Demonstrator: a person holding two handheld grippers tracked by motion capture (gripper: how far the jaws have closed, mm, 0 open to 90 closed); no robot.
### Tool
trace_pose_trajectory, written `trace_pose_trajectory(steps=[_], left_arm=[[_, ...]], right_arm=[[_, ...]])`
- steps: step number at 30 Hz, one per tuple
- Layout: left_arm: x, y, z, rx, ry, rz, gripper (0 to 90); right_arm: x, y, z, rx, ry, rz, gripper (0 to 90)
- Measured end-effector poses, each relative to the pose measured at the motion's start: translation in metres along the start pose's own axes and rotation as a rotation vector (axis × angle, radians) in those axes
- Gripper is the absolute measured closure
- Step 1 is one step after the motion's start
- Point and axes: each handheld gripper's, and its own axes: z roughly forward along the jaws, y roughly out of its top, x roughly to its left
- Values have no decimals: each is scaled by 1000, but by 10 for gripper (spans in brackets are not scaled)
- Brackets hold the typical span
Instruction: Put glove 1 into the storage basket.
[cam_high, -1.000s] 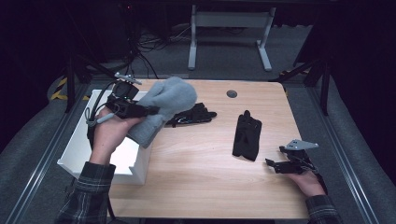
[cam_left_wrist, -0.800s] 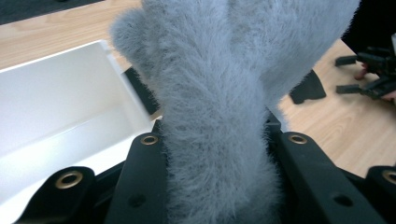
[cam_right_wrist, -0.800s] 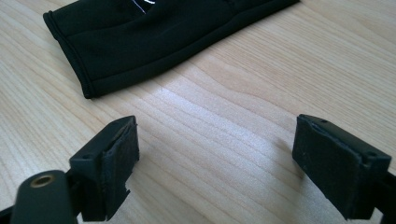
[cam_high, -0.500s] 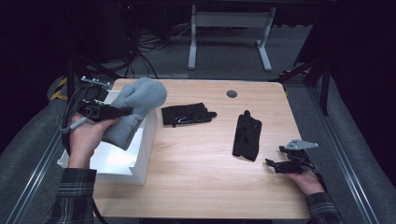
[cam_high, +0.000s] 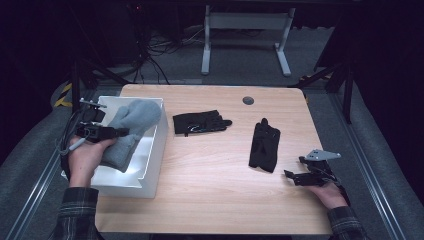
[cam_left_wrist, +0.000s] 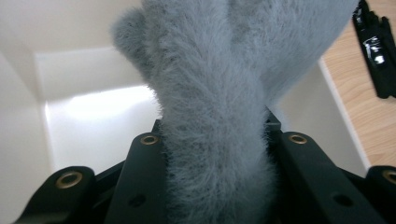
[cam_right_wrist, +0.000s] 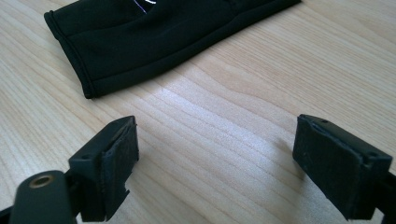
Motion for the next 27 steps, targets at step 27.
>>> trace_pose_trajectory(steps=[27], left_arm=[[34,-30,70,129,44,-35,333]], right_arm=[[0,0,0,3,5,-5,141]])
